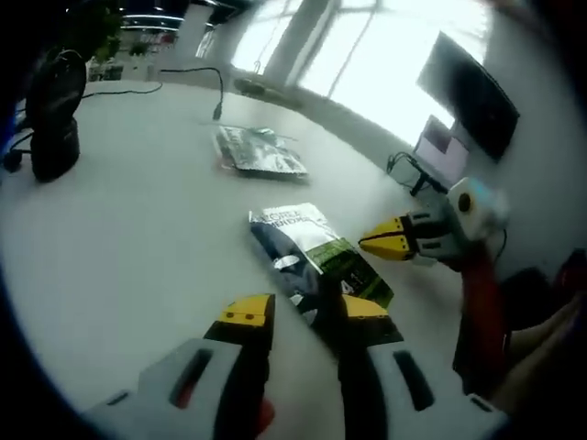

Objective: Clip sheet goods on table flip sheet goods clip sheet goods scan sheet goods put sheet goods back to table

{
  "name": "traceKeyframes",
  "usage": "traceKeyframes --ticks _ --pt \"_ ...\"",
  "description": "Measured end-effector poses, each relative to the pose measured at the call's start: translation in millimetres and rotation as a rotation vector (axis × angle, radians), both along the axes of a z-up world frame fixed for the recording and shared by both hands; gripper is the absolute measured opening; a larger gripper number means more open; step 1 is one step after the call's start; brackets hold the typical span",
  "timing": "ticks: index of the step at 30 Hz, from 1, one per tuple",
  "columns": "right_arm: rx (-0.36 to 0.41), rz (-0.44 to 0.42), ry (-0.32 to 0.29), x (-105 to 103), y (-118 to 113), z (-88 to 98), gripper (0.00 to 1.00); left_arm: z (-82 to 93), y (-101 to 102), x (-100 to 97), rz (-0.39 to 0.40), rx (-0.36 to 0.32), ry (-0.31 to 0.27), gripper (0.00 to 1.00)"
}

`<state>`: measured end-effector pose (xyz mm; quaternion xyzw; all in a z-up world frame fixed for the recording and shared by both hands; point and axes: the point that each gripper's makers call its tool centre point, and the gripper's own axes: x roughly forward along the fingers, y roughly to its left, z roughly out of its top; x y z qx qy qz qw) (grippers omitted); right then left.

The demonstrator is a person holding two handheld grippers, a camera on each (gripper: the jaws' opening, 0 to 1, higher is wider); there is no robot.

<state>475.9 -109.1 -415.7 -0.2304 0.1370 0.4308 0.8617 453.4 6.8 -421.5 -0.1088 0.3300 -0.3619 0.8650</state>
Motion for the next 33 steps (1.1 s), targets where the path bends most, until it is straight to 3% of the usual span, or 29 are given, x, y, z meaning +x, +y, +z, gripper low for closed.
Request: traceKeyframes --ticks 3,9,10,13,20,24,33 --pt "0.007 0.001 0.014 0.8 2.5 -1.1 0.00 1.1 -2.1 1.6 -0.006 -0.008 0.013 0.20" --pt "0.001 0.008 0.032 0.9 5.8 -8.4 0.00 -3.2 -4.1 6.3 0.012 -0.032 0.106 0.20" --pt "0.002 0.007 0.032 1.1 5.7 -8.8 0.00 -5.6 -3.7 6.2 0.024 -0.044 0.148 0.20" --pt "0.008 0.007 0.035 1.2 5.8 -9.7 0.00 -3.1 -4.1 10.3 0.062 -0.097 0.202 0.21" --pt "0.027 0.005 0.040 2.9 5.5 -10.7 0.00 -4.2 -2.9 16.2 0.097 -0.121 0.270 0.21" --pt "0.034 0.006 0.041 3.1 5.9 -11.0 0.00 -3.7 -5.1 16.3 0.102 -0.105 0.334 0.22" --pt "0.035 0.014 0.030 1.2 4.5 -12.4 0.00 -1.6 -16.3 10.7 0.087 -0.044 0.407 0.26"
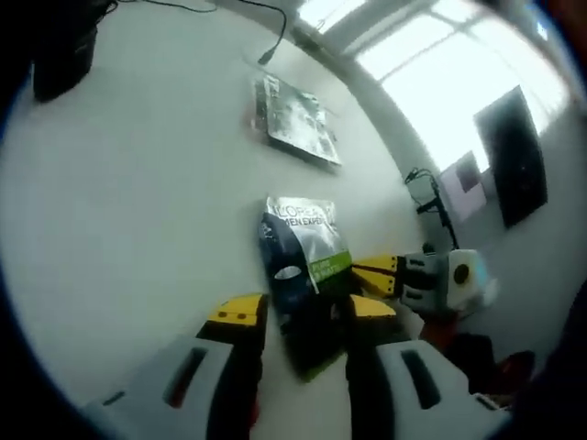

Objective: Clip sheet goods on table flip sheet goods clip sheet goods scan sheet goods put sheet goods back to table

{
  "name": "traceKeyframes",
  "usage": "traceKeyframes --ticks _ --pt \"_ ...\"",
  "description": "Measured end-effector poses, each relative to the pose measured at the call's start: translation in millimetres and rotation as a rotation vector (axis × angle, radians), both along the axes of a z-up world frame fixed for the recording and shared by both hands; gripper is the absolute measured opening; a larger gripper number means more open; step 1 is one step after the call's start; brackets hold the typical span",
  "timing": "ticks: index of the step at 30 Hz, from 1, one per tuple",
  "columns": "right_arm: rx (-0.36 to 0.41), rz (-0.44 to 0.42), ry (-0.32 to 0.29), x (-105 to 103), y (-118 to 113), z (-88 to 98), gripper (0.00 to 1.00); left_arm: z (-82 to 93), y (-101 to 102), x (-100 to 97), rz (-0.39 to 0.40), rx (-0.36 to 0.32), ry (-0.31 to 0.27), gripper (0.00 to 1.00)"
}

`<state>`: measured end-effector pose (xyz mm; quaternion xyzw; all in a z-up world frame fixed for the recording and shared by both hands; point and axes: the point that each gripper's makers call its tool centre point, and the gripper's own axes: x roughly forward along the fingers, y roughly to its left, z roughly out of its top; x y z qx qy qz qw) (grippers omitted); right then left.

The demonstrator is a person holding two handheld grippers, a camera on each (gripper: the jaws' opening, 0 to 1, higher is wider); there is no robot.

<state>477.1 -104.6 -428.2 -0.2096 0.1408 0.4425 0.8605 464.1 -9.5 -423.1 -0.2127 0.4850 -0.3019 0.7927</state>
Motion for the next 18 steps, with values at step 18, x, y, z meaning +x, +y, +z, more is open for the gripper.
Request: traceKeyframes --ticks 18 --pt "0.044 -0.002 0.026 -0.8 -1.8 -0.8 0.00 -4.7 0.8 6.2 0.023 0.036 0.078 0.22"
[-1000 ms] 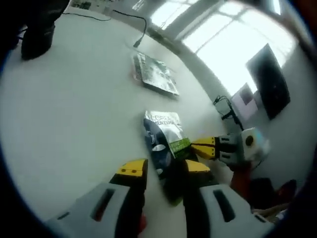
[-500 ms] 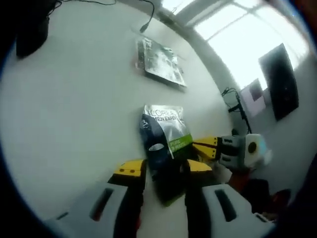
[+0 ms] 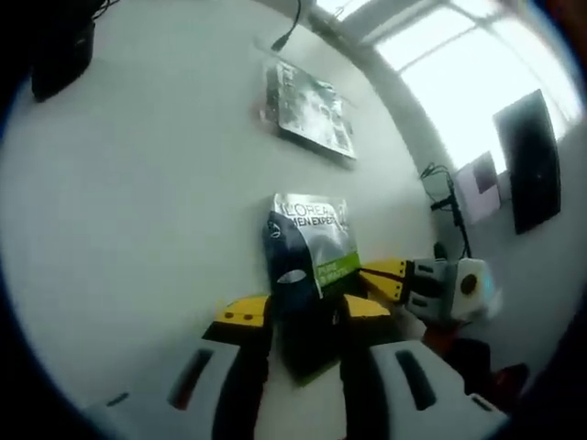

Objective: Clip sheet goods on table flip sheet goods clip sheet goods scan sheet goods put sheet goods back to table

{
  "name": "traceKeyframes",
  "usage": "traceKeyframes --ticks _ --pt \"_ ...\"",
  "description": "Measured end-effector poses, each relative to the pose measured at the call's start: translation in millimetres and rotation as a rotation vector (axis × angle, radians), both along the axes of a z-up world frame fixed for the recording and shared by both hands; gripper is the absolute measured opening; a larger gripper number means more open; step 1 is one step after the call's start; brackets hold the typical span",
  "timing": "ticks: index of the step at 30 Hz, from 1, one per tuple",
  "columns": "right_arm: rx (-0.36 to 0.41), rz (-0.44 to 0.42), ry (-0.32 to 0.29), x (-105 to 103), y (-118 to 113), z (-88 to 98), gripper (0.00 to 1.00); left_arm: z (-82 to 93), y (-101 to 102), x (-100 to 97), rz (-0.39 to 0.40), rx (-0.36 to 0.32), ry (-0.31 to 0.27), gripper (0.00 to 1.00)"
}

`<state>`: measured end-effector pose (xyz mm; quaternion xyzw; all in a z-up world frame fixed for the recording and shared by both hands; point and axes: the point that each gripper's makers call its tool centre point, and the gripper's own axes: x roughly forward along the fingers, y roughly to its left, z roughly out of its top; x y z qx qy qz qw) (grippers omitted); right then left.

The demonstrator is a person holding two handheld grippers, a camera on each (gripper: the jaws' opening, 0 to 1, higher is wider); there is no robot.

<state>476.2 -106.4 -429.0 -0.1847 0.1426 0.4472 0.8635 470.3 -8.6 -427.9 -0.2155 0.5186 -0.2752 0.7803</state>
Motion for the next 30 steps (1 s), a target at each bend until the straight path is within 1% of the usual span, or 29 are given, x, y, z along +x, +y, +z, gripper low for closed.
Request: traceKeyframes --ticks 2,4,5,6,7,13,17,18,25,27,28,30 --pt "0.002 -0.001 -0.001 -0.4 0.2 0.1 0.00 -1.1 0.9 -0.9 0.010 -0.025 0.002 0.21" --pt "-0.001 0.000 -0.008 -1.0 0.5 0.1 0.00 -0.4 0.0 -2.3 0.028 -0.067 0.012 0.21" --pt "-0.001 -0.001 -0.009 -1.3 0.5 0.1 0.00 -1.3 0.2 -4.8 0.033 -0.078 0.019 0.20" --pt "0.000 -0.001 -0.008 -1.1 0.5 0.1 0.00 -1.0 -1.0 -7.8 0.043 -0.100 0.037 0.20" --pt "0.001 0.000 -0.009 -0.9 0.4 0.0 0.00 -1.2 0.1 -5.9 0.053 -0.115 0.038 0.20" --pt "0.013 0.000 -0.003 -0.9 0.2 -0.3 0.00 -1.9 0.9 -6.0 0.073 -0.159 0.057 0.20" --pt "0.015 -0.002 -0.004 -0.9 0.0 -0.4 0.00 -2.1 0.6 -7.6 0.065 -0.176 0.058 0.18" --pt "0.018 -0.003 -0.003 -0.8 -0.1 -0.5 0.00 -0.2 -2.0 -9.1 0.069 -0.209 0.078 0.16" --pt "0.027 -0.004 0.005 -0.8 -0.2 -0.8 0.00 0.4 -2.6 -8.5 0.067 -0.214 0.067 0.16" --pt "0.027 -0.005 0.004 -0.4 -0.2 -0.7 0.00 3.7 -5.3 -8.1 0.062 -0.220 0.058 0.16" --pt "0.027 -0.005 0.004 -0.2 -0.2 -0.7 0.00 7.7 -10.2 -8.9 0.054 -0.237 0.051 0.16" --pt "0.027 -0.007 0.004 0.2 -0.2 -0.6 0.00 11.9 -14.5 -9.3 0.035 -0.236 0.035 0.16"
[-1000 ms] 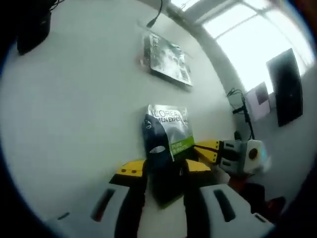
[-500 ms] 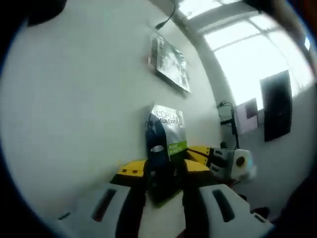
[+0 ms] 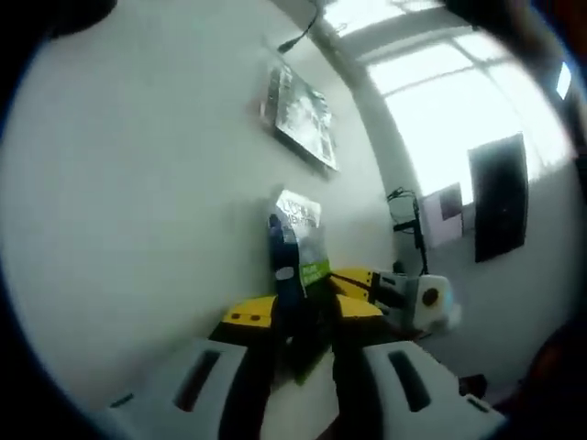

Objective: Clip sheet goods on table flip sheet goods clip sheet goods scan sheet goods put sheet goods back to table

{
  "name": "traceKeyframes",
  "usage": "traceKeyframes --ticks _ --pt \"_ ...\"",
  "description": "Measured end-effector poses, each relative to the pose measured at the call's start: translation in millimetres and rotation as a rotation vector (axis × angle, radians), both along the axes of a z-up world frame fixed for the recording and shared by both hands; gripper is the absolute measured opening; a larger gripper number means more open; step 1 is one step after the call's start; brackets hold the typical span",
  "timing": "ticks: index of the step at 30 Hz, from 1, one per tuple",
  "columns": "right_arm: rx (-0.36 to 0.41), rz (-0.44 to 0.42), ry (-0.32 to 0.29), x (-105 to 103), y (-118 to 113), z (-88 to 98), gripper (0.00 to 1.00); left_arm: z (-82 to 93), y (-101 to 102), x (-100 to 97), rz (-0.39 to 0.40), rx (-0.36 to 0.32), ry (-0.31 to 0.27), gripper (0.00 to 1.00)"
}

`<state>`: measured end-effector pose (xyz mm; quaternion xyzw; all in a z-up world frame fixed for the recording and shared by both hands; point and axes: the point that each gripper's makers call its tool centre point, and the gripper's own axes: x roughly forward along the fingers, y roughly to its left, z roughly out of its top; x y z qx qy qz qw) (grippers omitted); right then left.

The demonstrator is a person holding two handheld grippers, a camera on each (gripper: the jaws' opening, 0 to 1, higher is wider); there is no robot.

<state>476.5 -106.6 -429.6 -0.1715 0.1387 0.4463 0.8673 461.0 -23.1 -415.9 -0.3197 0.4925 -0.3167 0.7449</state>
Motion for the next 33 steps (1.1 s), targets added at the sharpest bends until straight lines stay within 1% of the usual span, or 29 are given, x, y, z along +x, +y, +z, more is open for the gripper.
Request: traceKeyframes --ticks 3,6,10,14,19,20,21,23,24,26,27,30,33 --pt "0.006 -0.003 0.002 0.4 -0.1 0.2 0.00 3.5 -1.2 1.9 -0.008 -0.003 -0.008 0.16" --pt "0.006 -0.003 0.002 0.6 -0.1 0.4 0.00 2.9 -4.1 1.7 -0.021 0.006 -0.021 0.16" --pt "0.007 -0.003 0.002 0.6 -0.1 0.6 0.00 3.6 -8.6 -1.9 -0.031 0.003 -0.025 0.15" --pt "0.006 -0.007 0.001 0.5 0.0 0.9 0.00 5.0 -12.9 -0.9 -0.044 0.009 -0.047 0.14" --pt "0.014 -0.007 0.008 -0.1 -0.4 1.0 0.00 3.1 -19.2 -3.9 -0.059 0.024 -0.062 0.07" --pt "0.014 -0.008 0.008 -0.5 -0.4 1.0 0.00 2.6 -19.4 -3.8 -0.056 0.030 -0.069 0.01" --pt "0.014 -0.009 0.006 -0.8 -0.4 1.0 0.00 0.9 -19.3 -3.2 -0.060 0.045 -0.083 0.00" --pt "0.016 -0.011 0.006 -0.4 -0.5 1.0 0.00 1.7 -19.8 -2.3 -0.067 0.050 -0.113 0.00" --pt "0.018 -0.012 0.007 -0.3 -0.6 1.0 0.00 1.8 -19.6 -1.9 -0.066 0.049 -0.113 0.00" --pt "0.025 -0.013 0.012 -0.5 -0.8 0.9 0.00 4.5 -21.5 -2.5 -0.049 0.019 -0.095 0.00" --pt "0.025 -0.013 0.011 -0.8 -0.8 1.0 0.00 5.2 -21.9 -2.4 -0.046 0.015 -0.091 0.00" --pt "0.025 -0.012 0.005 -0.8 -1.2 1.0 0.00 7.0 -23.4 -2.1 -0.051 0.023 -0.099 0.00" --pt "0.010 -0.008 -0.009 -1.3 -1.4 1.4 0.00 7.7 -24.9 -1.4 -0.047 0.024 -0.088 0.00"
